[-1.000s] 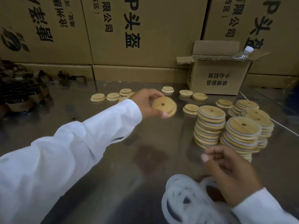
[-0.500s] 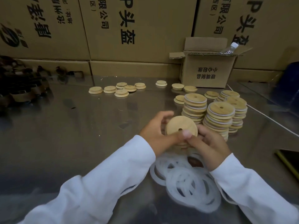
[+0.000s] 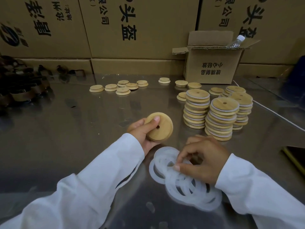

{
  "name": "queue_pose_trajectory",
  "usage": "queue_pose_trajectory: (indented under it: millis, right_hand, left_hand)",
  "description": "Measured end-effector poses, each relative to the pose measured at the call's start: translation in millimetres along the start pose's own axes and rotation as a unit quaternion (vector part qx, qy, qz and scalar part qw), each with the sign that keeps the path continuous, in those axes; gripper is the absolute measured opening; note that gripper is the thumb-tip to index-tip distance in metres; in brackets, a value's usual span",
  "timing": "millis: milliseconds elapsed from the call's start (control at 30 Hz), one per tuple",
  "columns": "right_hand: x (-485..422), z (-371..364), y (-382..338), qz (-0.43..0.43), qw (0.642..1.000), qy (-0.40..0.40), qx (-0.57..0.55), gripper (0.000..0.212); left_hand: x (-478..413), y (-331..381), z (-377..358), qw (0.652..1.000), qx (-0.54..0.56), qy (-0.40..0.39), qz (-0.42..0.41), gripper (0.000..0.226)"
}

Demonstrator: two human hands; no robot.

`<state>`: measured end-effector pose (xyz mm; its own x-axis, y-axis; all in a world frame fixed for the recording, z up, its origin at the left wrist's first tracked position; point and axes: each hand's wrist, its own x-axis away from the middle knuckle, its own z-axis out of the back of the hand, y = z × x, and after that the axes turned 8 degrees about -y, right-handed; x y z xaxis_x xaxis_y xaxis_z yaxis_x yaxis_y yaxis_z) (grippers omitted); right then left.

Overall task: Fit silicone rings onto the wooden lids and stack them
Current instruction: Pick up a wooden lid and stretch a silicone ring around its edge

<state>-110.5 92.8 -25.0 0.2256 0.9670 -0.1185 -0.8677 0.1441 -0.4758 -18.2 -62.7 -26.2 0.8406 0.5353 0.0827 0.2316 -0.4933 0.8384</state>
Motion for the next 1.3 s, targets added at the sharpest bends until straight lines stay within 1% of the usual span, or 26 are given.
queue_pose_trajectory:
  millis: [67,133,200,233,300,333,400,467,533,600,633,700,733,800,833,933,1100,1200,1300]
  right_hand:
    - [0,-1,-1,0.010,1.000,-0.003,-0.015,0.019]
    - [-1,-2,-3,0.013,0.998,0.002,-0.062,0.008]
    - [-3,-3,-6,0.011,0.990,0.025,-0.136,0.011]
    - [-3,-2,-7,0.009,0.982,0.043,-0.183,0.012]
    - [-4,1,-10,0.010,0.955,0.081,-0.285,0.007]
    - [-4,2,-11,0.008,0.940,0.103,-0.324,0.009]
    - [-4,5,-11,0.004,0.911,0.145,-0.385,0.012]
    - [-7,6,-12,-0.006,0.885,0.192,-0.424,0.012]
    - [-9,4,-15,-0.028,0.866,0.237,-0.439,0.014]
    - [-11,2,-16,-0.048,0.848,0.276,-0.449,0.014]
    - [-12,0,-17,-0.057,0.846,0.287,-0.446,0.012]
    - [-12,-2,-17,-0.072,0.852,0.297,-0.425,0.005]
    - [-12,-4,-16,-0.077,0.856,0.303,-0.411,0.006]
    - [-12,-5,-14,-0.081,0.862,0.316,-0.389,0.009]
    - [-12,-5,-14,-0.081,0.862,0.321,-0.384,0.009]
    - [-12,-4,-14,-0.073,0.861,0.325,-0.385,0.009]
    - [-11,-3,-15,-0.059,0.876,0.314,-0.362,0.017]
    - [-11,-2,-13,-0.076,0.862,0.307,-0.396,0.020]
    - [-10,-1,-12,-0.096,0.853,0.296,-0.418,0.020]
  left_hand:
    - [1,-1,0,1.000,-0.012,-0.010,0.015,0.009]
    - [3,-1,-1,0.999,-0.014,-0.039,0.024,0.010]
    - [4,-1,-3,0.997,0.006,-0.071,0.020,0.014]
    - [4,-2,-4,0.996,0.017,-0.080,0.017,0.016]
    - [6,-3,-5,0.995,0.030,-0.089,0.017,0.022]
    - [6,-3,-6,0.995,0.036,-0.092,0.024,0.027]
    - [7,-4,-8,0.991,0.049,-0.104,0.070,0.039]
    - [8,-4,-10,0.981,0.063,-0.125,0.132,0.042]
    - [9,-5,-11,0.974,0.045,-0.149,0.164,0.042]
    - [9,-7,-13,0.968,0.011,-0.182,0.173,0.047]
    - [10,-9,-14,0.965,-0.001,-0.198,0.172,0.050]
    - [12,-12,-15,0.967,-0.021,-0.206,0.150,0.055]
    - [13,-13,-15,0.969,-0.038,-0.207,0.129,0.049]
    - [14,-16,-15,0.971,-0.064,-0.211,0.091,0.028]
    - [15,-17,-15,0.972,-0.068,-0.212,0.079,0.022]
    - [16,-17,-15,0.973,-0.078,-0.213,0.050,0.019]
    - [18,-15,-15,0.971,-0.123,-0.203,-0.002,0.020]
    - [20,-14,-15,0.968,-0.134,-0.211,-0.020,0.022]
    - [20,-13,-16,0.967,-0.131,-0.218,-0.015,0.022]
